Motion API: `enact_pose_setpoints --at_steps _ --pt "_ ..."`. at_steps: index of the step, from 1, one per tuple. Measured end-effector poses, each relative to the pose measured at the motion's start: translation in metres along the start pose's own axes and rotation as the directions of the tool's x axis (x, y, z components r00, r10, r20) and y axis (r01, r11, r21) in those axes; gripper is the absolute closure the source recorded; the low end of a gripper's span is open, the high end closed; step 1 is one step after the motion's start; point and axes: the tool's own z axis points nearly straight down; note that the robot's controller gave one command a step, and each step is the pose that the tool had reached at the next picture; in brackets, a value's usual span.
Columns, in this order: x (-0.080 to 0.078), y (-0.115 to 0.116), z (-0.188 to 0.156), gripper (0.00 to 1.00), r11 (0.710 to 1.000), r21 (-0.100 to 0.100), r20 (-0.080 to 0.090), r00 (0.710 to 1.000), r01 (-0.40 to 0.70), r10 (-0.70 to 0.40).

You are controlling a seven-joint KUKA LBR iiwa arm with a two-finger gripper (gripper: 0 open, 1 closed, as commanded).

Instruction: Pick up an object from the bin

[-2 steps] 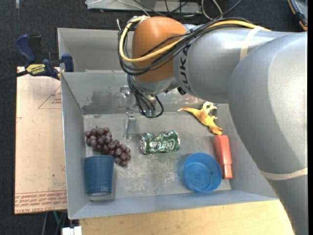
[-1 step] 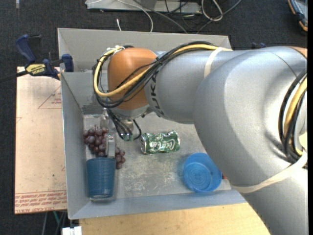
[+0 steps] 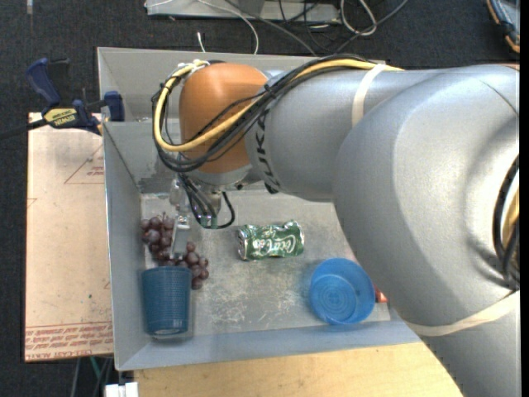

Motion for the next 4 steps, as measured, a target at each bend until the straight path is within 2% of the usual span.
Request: enact_pose_setpoints --at_steps 1,2,3,4 --pt "0.024 0.013 0.016 0.0 0.998 -0.003 -0.007 0.998 0.069 -0.069" --pt "0.025 0.017 0.045 0.0 0.994 -0.005 0.009 0.994 0.105 -0.105" --pt "0.034 -0.001 0.044 1.0 0.999 -0.015 0.003 0.999 -0.051 0.051" --pt "0.034 -0.001 0.044 1.0 0.999 -0.015 0.002 0.999 -0.051 0.051"
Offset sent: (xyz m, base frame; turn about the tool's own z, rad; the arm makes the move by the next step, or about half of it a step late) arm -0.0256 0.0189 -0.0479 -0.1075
